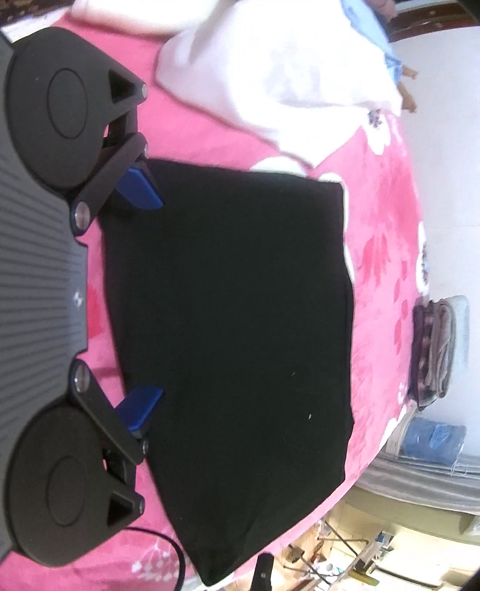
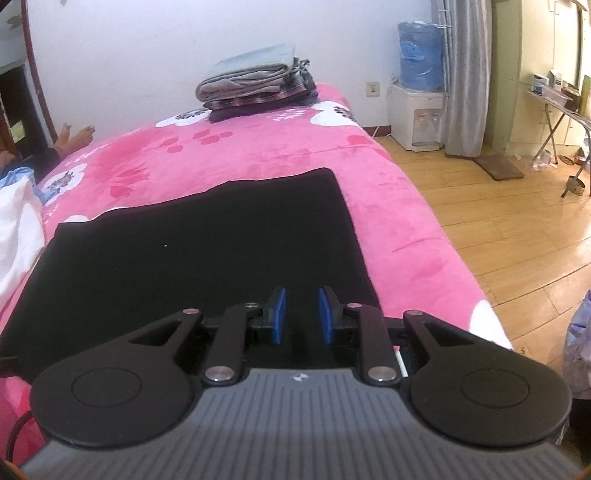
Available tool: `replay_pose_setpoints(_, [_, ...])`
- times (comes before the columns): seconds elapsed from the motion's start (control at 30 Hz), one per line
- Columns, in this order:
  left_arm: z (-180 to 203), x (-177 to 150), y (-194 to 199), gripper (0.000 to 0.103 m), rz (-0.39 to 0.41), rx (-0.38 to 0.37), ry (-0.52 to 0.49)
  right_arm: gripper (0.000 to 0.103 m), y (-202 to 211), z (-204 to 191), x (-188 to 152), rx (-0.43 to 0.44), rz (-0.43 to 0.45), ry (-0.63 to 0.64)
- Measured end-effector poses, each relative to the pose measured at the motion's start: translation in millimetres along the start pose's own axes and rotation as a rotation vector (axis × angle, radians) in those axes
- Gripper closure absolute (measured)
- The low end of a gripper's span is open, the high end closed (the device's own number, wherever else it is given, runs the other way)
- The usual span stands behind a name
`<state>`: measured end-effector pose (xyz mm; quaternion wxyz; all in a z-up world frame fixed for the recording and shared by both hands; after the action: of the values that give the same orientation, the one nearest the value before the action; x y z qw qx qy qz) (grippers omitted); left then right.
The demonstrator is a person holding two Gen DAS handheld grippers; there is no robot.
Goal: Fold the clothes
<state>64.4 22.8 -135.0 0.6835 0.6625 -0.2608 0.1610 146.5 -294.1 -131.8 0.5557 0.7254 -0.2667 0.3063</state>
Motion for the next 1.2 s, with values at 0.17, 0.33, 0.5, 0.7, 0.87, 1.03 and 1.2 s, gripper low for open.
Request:
replay_pose_setpoints(0.17, [1,-1,-9,0.000,-0.004,0.010,0.004,0.084,0,-9,-5,0.022,-0.010,0.014])
replay_pose_setpoints(0.33, [-4,2,-15,0.000,0.012,0.032,0.013,0.084,-4,-17,-7,0.039,-0.019,0.023])
replay_pose_setpoints(0.5, [-5,6,-14,0.000,0.041,0.031,0.005,0.084,-6,-26,-9,0.052,-0.018,0.039])
replay_pose_setpoints(0.7, [-11,7,-5,0.004,0.120,0.001,-0.020,0.084,-3,-40,-10,0.102,0.019,0.057])
replay_pose_setpoints(0.87, [14,1,3,0.007,0.186,-0.048,-0.169,0.083,5,-70,-28,0.236,-0.002,0.175])
replay_pose_setpoints(1.03, [33,-9,0,0.029,0.184,-0.118,-0.221,0.083,21,-116,-55,0.355,-0.002,0.354])
replay_pose_setpoints(1.2, [38,-18,-6,0.054,0.162,-0.162,-0.238,0.083,20,-137,-74,0.404,-0.059,0.405])
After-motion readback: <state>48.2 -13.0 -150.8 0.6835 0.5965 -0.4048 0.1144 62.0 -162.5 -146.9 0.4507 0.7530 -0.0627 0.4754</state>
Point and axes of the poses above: each gripper's, at about its wrist camera, not at the fingertips, and y roughly against the way its jaws point, z to its right, x to its top, the point moved 7 cm from there along -y, roughly the way its jaws point, and after that the axes turned 5 degrees about -y, right-handed, at the moved point
